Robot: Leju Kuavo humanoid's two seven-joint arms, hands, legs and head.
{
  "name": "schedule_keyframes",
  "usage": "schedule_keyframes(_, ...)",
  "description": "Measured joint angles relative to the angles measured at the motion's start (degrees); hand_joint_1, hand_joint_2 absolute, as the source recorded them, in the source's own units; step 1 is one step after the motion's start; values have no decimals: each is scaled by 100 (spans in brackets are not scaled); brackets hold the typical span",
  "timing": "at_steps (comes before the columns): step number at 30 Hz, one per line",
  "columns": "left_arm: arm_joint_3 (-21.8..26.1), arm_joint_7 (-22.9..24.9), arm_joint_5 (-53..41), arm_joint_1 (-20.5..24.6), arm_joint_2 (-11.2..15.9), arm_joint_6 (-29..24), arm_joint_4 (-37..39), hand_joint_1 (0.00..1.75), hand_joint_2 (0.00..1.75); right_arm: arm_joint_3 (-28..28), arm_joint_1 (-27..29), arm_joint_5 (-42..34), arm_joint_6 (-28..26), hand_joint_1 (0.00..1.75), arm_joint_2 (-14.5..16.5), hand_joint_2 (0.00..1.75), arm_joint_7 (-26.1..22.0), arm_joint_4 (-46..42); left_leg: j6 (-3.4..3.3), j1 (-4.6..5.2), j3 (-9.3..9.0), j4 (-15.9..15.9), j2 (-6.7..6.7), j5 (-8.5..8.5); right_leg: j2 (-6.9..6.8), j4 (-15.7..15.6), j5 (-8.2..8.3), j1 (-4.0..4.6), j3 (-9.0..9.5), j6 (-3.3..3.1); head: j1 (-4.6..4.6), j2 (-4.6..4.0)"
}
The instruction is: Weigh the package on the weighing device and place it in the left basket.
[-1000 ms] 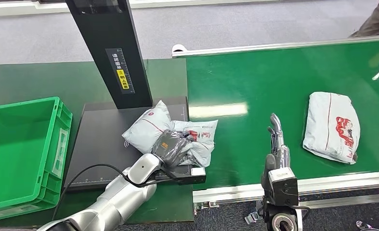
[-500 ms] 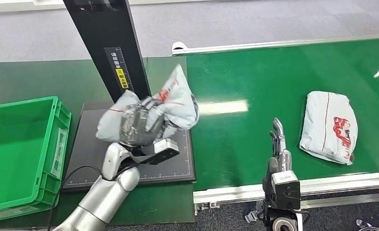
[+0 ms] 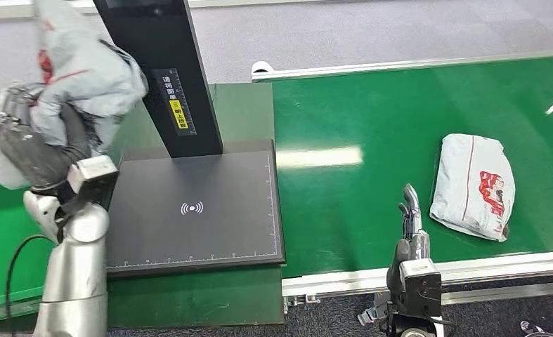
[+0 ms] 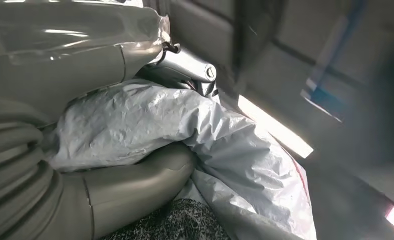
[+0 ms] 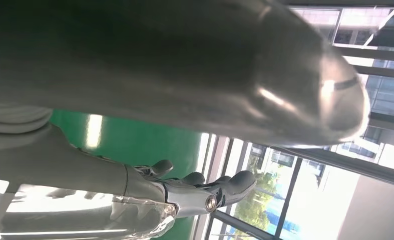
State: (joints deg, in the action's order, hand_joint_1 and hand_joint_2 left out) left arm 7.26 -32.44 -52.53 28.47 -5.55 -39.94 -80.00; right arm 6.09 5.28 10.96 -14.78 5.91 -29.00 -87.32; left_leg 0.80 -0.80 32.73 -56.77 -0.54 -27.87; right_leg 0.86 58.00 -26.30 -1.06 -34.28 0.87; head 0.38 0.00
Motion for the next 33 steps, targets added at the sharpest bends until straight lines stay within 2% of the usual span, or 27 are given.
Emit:
schedule_keyframes(4,676,-30,19,210,38,1,176,175,175,-5,10,-24,-1,0,9,0,-4,0,0,0,3,0,-3,1,-3,1,0,0,1,0,1,0)
schedule_keyframes(7,1047,379,81,463,191,3,558,175,175,-7,7,-69,43,0,23,0,11,0,-1,2,7,0,-3,0,-3,0,0,-2,1,0,4,0)
schedule_keyframes(11,1371,1323,34,1028,910,17,1864,175,175,-9,5,-87,128,0,38,0,86,-9,0,0,0,0,16,0,9,0,2,1,-2,-3,1,0)
schedule_keyframes(16,1813,1984,-582,1676,1805,19,3746,175,175,-18,16,-116,160,0,45,0,169,-39,10,-15,-1,1,34,1,29,4,4,14,-7,-8,3,0)
schedule_keyframes(22,2022,2610,-951,1802,2359,40,5043,175,175,-31,30,-136,194,0,47,0,217,-50,11,-14,9,1,36,-2,33,-1,3,13,-13,-8,4,0)
schedule_keyframes(23,2038,2701,-981,1802,2422,49,5177,155,175,-32,30,-135,208,0,47,0,224,-50,11,-14,11,1,35,-2,33,-2,3,13,-14,-8,4,0)
schedule_keyframes(26,2086,2902,-958,1805,2592,109,5475,24,175,-34,24,-133,243,0,47,0,234,-50,12,-14,13,1,31,-3,32,-3,3,13,-16,-8,4,0)
schedule_keyframes(27,2117,2911,-885,1808,2638,153,5541,0,175,-35,21,-132,249,0,47,0,235,-50,12,-14,13,1,30,-3,32,-4,3,13,-17,-8,4,0)
schedule_keyframes(33,2482,2365,-104,1815,2725,513,5721,0,175,-39,13,-87,254,0,47,0,261,-50,12,-15,13,1,25,-3,31,-4,3,14,-18,-8,4,0)
